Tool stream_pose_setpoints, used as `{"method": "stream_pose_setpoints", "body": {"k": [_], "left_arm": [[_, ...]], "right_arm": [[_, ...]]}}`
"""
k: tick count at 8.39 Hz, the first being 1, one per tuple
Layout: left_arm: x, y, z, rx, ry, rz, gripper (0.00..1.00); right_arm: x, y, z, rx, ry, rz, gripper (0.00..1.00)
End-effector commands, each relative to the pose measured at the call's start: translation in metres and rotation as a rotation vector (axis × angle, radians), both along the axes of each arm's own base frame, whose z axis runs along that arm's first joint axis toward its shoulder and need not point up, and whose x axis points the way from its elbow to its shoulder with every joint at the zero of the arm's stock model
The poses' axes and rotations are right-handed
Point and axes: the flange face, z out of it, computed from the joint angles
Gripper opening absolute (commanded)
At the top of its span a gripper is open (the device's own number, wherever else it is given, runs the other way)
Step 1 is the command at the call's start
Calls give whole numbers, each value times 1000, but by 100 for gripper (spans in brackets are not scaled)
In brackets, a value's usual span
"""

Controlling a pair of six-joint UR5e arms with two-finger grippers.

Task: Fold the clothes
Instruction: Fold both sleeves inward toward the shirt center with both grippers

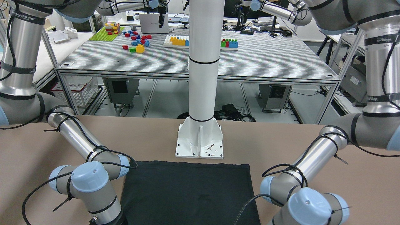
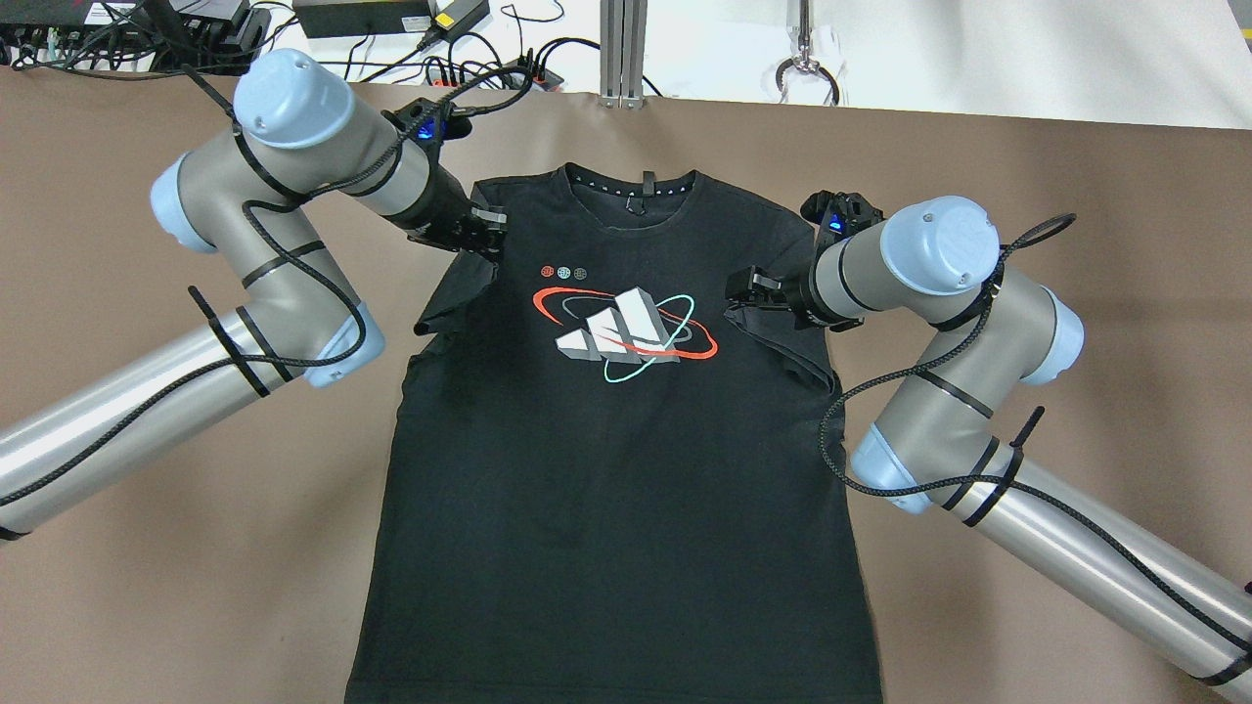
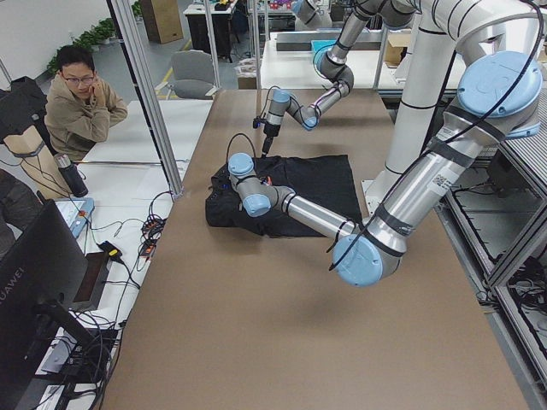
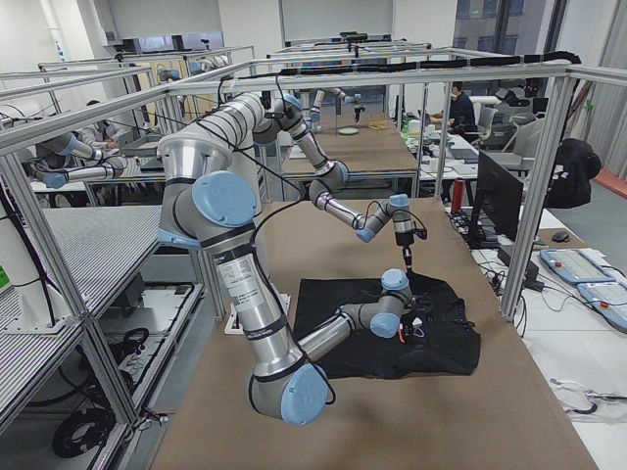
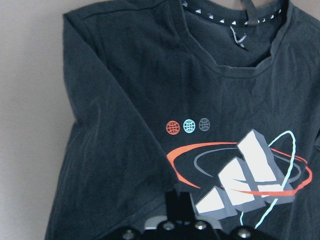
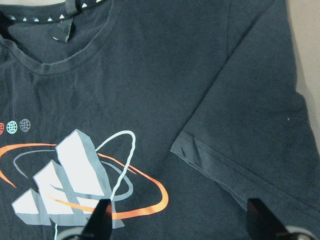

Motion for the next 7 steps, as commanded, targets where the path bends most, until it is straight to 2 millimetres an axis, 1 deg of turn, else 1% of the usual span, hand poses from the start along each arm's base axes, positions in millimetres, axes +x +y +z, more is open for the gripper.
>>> {"method": "stream_pose_setpoints", "body": {"k": [1, 2, 4, 5, 6, 7], "left_arm": [[44, 15, -6, 15, -32, -45, 0], [55, 11, 0, 13, -50, -56, 0], [61, 6, 7, 20, -55, -68, 0], [61, 5, 8, 24, -57, -78, 9], [58, 4, 5, 9, -46, -92, 99], [49, 7, -1, 2, -28, -107, 100]], "right_arm": [[1, 1, 10, -9, 11, 0, 95], [2, 0, 10, -9, 11, 1, 95], [0, 1, 11, -13, 13, 1, 95], [1, 1, 10, -11, 10, 1, 95], [1, 1, 10, -13, 11, 1, 95], [0, 0, 3, -26, 5, 9, 95]]}}
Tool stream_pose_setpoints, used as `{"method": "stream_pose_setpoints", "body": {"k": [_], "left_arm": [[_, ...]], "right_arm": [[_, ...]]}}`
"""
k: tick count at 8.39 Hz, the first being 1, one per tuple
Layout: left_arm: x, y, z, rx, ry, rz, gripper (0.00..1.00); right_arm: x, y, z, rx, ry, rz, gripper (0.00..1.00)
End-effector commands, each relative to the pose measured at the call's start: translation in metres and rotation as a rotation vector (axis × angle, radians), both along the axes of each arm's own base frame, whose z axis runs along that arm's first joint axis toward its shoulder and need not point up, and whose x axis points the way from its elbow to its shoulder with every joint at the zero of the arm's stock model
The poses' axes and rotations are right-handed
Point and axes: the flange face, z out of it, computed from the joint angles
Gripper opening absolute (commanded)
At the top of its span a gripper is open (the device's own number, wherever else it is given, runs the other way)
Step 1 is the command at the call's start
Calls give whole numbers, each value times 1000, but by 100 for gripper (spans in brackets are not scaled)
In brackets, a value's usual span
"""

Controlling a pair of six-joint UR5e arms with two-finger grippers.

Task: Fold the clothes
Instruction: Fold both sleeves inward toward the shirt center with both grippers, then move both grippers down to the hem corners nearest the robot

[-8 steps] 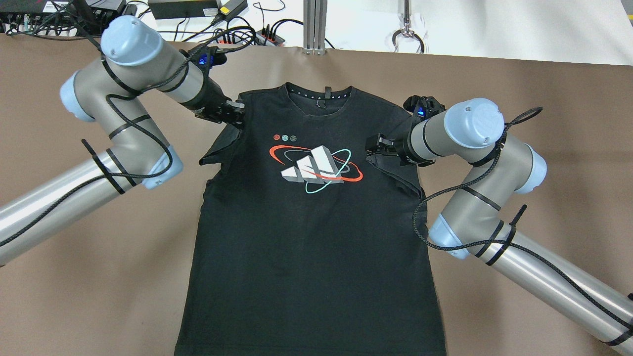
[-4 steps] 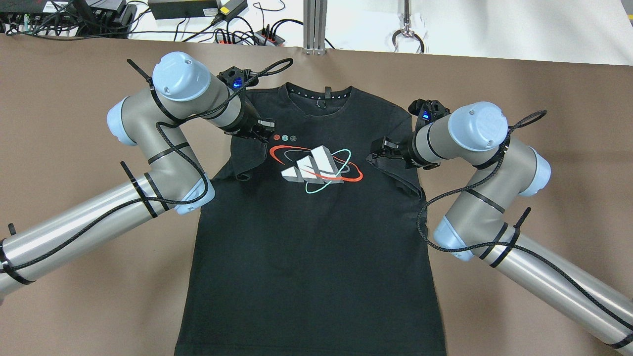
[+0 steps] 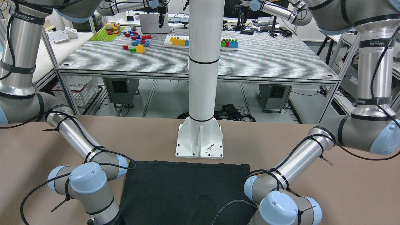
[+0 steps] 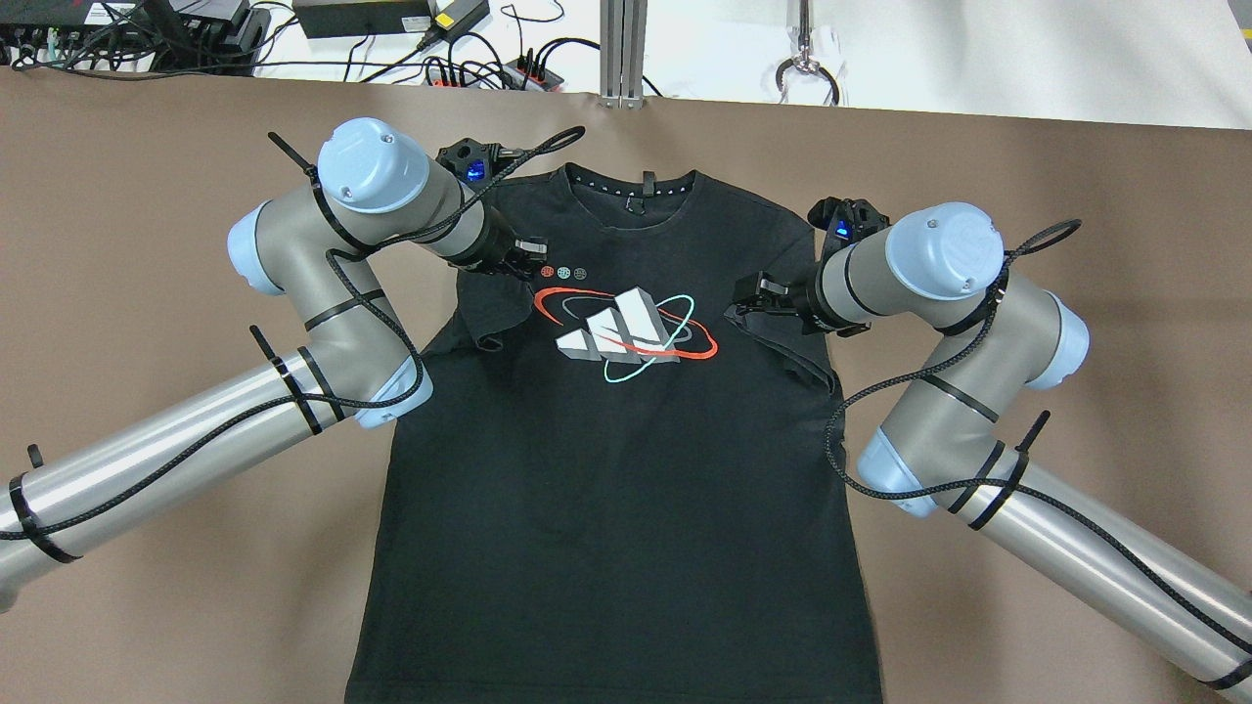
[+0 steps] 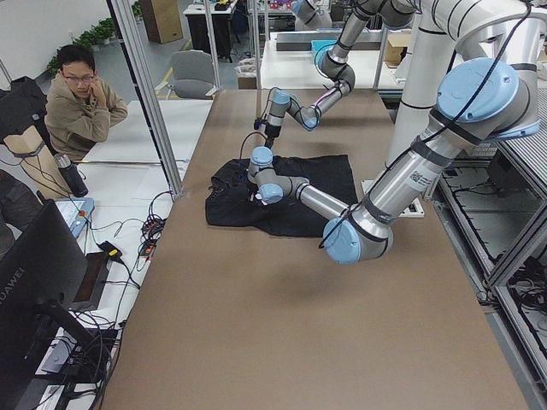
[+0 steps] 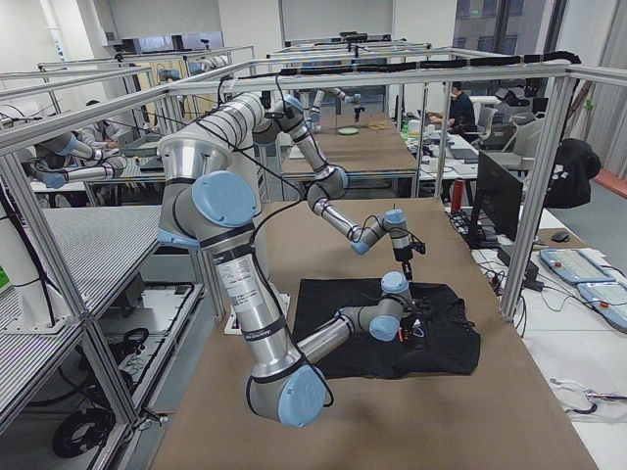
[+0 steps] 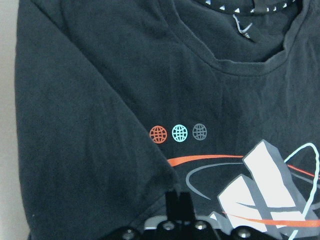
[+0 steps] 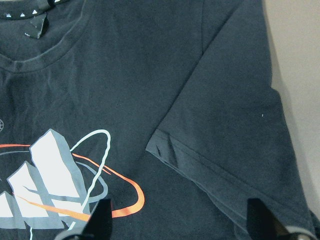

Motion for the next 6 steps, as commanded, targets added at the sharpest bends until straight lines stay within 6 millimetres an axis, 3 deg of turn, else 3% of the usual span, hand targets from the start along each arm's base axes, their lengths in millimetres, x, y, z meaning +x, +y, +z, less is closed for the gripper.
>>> {"method": "stream_pose_setpoints", "body": {"k": [1, 2, 3, 4, 5, 6], "left_arm": [[-21, 14, -16, -40, 62, -50, 100], [-33, 34, -7, -91, 95, -90, 100], [-25, 69, 9, -76, 88, -103, 100], [-12, 83, 11, -55, 77, -122, 100], [-1, 90, 10, -53, 75, -111, 100], [-4, 91, 10, -52, 78, -113, 100]], "right_arm": [[1, 3, -5, -21, -3, 9, 95], [-10, 20, 3, -69, -4, 36, 95], [-39, 54, -11, -96, -16, 105, 95], [-51, 90, -8, -98, 9, 113, 95], [-44, 119, -1, -82, 12, 110, 95], [-36, 141, 4, -106, -3, 130, 95]]}}
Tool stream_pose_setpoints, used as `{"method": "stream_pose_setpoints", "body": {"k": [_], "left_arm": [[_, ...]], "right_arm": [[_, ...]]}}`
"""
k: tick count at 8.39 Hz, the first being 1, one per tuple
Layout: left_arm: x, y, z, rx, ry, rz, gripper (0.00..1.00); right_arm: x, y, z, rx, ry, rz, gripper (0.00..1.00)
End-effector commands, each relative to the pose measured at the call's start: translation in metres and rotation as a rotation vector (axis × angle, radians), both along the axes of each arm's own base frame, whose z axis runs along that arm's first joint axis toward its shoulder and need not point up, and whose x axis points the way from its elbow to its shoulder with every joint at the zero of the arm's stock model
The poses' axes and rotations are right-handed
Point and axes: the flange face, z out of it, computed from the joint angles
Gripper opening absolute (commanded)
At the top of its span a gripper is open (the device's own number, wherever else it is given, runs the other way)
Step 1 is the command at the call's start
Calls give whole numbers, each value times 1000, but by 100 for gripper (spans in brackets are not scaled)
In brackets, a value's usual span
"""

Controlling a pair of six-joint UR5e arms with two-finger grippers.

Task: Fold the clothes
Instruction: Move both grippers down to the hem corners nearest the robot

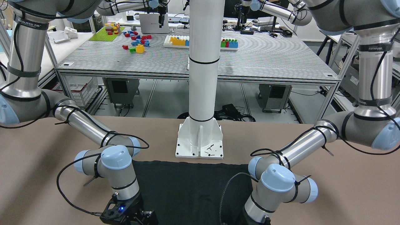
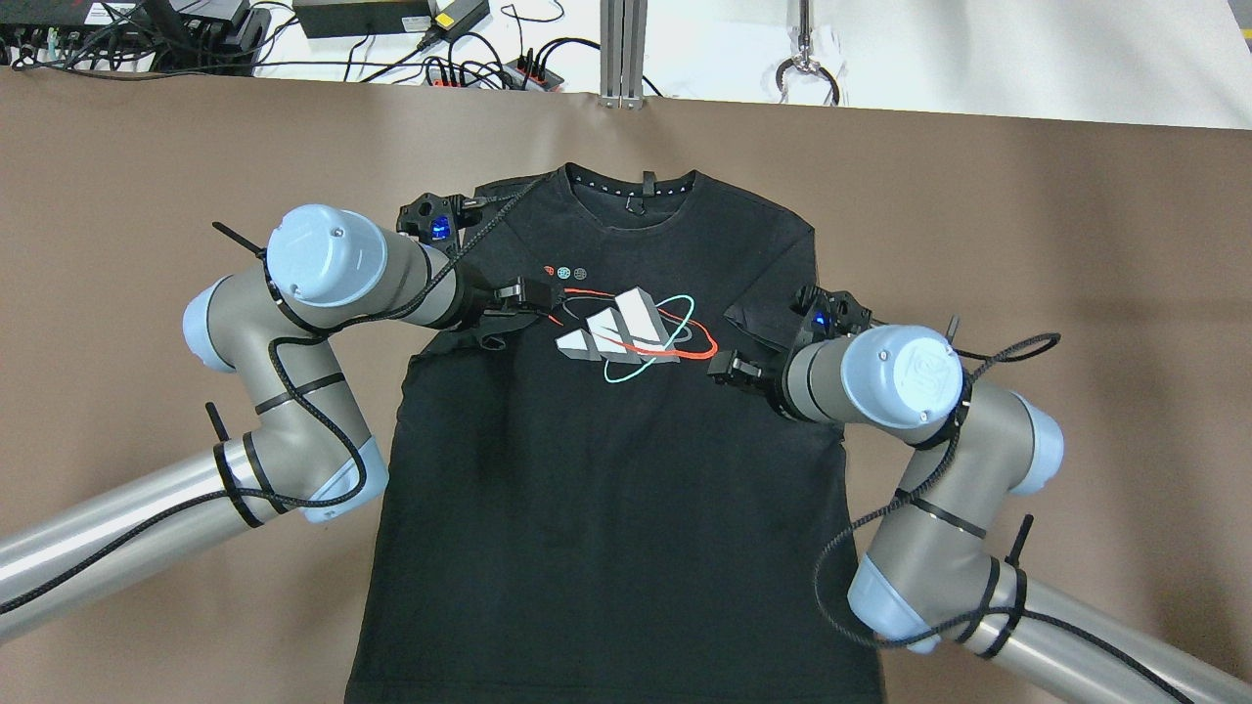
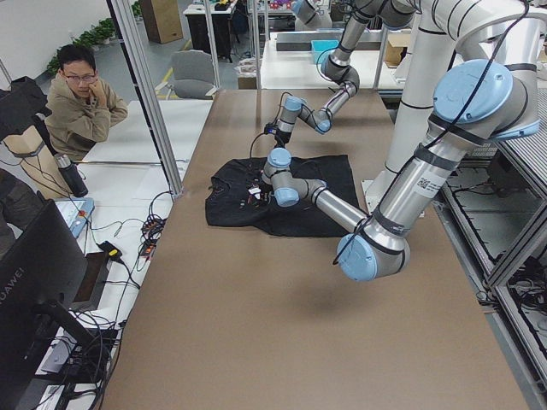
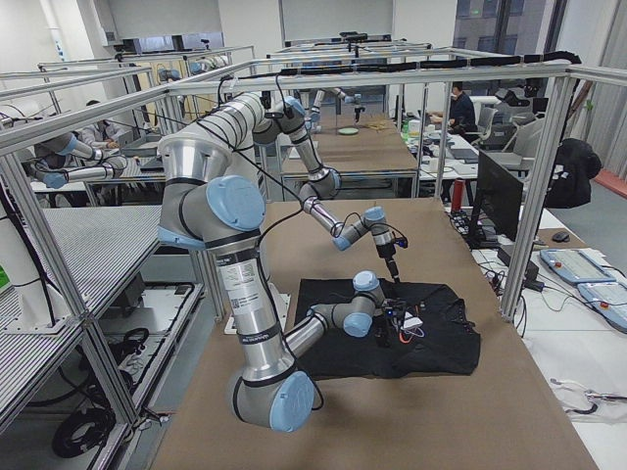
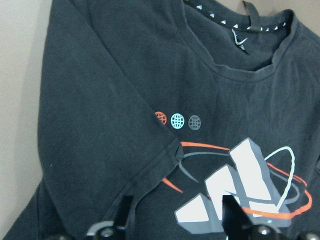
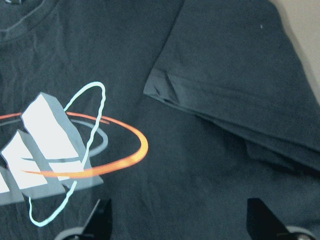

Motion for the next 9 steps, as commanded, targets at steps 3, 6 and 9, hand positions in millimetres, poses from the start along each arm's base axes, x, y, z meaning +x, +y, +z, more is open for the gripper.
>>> {"method": "stream_pose_setpoints", "body": {"k": [3, 6, 9], "left_arm": [[-16, 41, 2, -53, 63, -26, 100], [-77, 130, 48, -88, 77, -35, 100], [-74, 140, 50, -73, 69, -57, 100]], "right_arm": [[43, 124, 44, -144, -5, 35, 92], [64, 246, 85, -284, 33, 78, 74], [42, 327, 112, -277, 78, 78, 61]]}}
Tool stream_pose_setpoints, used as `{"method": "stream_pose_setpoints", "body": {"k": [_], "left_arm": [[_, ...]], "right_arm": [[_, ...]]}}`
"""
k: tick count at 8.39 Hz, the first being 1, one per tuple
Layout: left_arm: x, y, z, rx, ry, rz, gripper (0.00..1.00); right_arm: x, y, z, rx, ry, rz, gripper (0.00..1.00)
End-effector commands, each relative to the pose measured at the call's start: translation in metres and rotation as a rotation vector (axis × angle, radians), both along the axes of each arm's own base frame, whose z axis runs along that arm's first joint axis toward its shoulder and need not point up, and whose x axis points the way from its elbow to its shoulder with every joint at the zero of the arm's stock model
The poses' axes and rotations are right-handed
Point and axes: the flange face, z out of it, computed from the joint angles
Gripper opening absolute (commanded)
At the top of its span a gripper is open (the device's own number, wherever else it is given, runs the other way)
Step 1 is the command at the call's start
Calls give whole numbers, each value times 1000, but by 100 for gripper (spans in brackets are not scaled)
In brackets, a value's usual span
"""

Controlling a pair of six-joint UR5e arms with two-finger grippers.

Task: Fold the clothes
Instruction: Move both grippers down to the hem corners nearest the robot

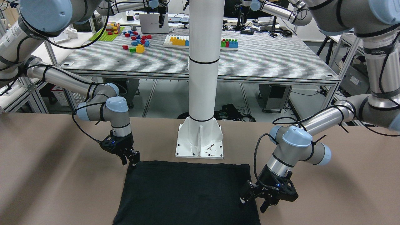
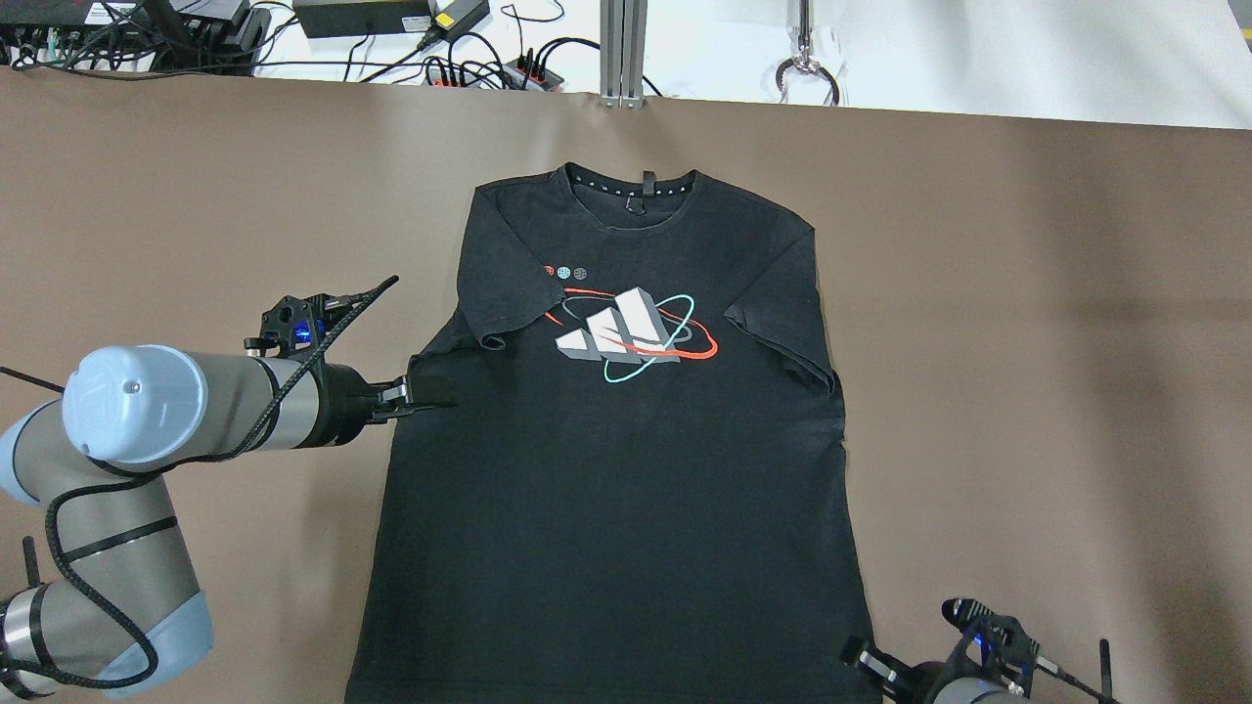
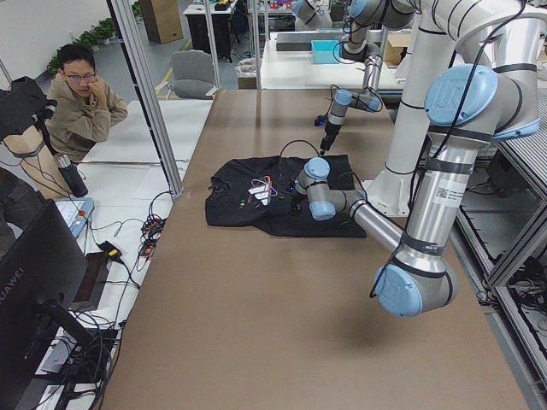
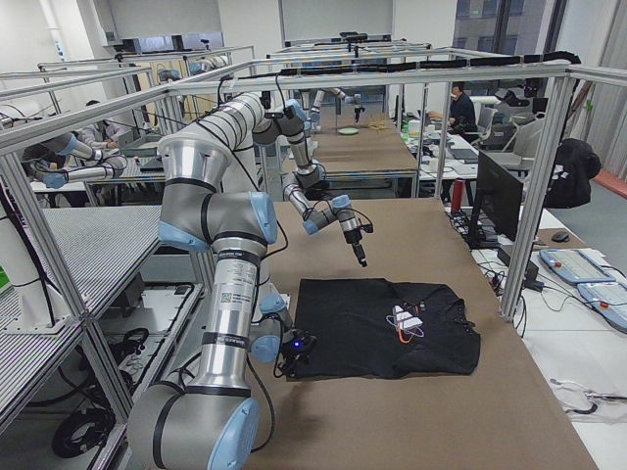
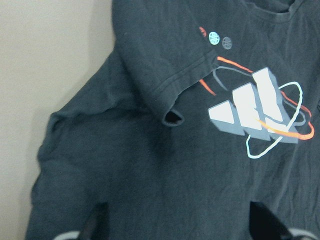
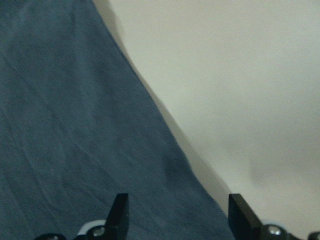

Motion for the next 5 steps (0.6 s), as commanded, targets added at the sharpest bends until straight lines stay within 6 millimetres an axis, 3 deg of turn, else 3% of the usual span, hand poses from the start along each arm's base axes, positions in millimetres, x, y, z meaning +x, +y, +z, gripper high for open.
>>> {"method": "stream_pose_setpoints", "body": {"k": [1, 2, 3, 4, 5], "left_arm": [[-2, 7, 3, 5, -5, -18, 100], [-2, 7, 4, 5, -7, -19, 100], [-2, 7, 4, 5, -7, -19, 100], [-2, 7, 7, 1, -12, -19, 100], [-3, 7, 8, 3, -15, -26, 100]], "right_arm": [[-7, 50, 17, 7, 31, -34, 60], [-7, 52, 16, 11, 31, -34, 56], [-7, 51, 15, 11, 28, -33, 44], [-8, 51, 12, 11, 22, -31, 21], [-6, 48, 9, 12, 16, -26, 8]]}}
